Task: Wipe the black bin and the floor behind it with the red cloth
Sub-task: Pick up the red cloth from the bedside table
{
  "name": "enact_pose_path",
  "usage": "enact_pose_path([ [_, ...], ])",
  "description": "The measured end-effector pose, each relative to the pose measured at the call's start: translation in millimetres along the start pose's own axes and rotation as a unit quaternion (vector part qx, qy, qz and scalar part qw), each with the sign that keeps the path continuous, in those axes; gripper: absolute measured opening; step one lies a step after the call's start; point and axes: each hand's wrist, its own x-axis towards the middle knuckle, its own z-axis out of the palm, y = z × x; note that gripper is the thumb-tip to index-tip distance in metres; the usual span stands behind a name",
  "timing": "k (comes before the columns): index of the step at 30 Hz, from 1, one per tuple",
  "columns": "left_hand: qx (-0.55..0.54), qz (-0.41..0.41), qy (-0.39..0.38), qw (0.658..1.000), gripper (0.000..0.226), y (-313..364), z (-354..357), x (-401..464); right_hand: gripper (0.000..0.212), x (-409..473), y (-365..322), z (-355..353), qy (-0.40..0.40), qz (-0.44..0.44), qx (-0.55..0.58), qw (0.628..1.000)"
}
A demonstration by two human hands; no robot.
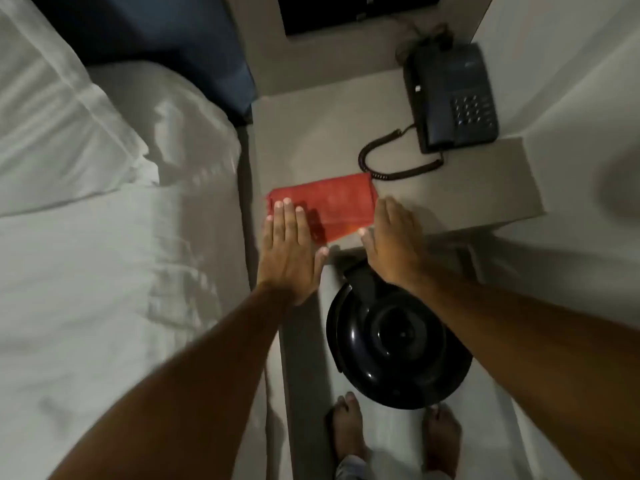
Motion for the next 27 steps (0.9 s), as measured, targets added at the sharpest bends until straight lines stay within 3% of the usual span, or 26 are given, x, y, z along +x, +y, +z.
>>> enact_pose_path([
  [7, -0.026, 0.028, -0.077, 0.996, 0.081, -1.4, 38.3, 29.3, 0.055, 44.4, -24.7, 21.8, 0.091, 0.195, 0.192, 0.958],
  [10, -0.052, 0.032, -0.091, 0.994, 0.079, -4.9, 37.3, 32.5, 0.038, 64.0, -33.5, 13.4, 0.024, 0.292, 0.384, 0.876],
  [13, -0.049, 0.054, -0.112, 0.991, 0.078, -15.4, 30.2, 31.7, 0.022, 66.1, -41.9, 2.9, -0.064, 0.327, 0.508, 0.794],
  [15, -0.063, 0.067, -0.103, 0.99, 0.079, -19.5, 24.1, 28.4, 0.02, 58.3, -46.6, -8.7, -0.069, 0.309, 0.591, 0.742],
  [20, -0.12, 0.132, 0.096, 0.979, 0.084, 11.6, 22.8, -18.9, 0.02, -9.7, -36.1, -50.9, -0.018, 0.188, 0.79, 0.583],
  [24, -0.127, 0.162, 0.082, 0.975, 0.084, 60.6, 43.7, -72.2, 0.038, -89.7, 11.4, -73.6, 0.04, 0.143, 0.871, 0.469],
  [27, -0.102, 0.184, 0.039, 0.977, 0.083, 93.9, 76.6, -112.9, 0.025, -153.9, 50.5, -73.7, 0.085, 0.134, 0.891, 0.425],
])
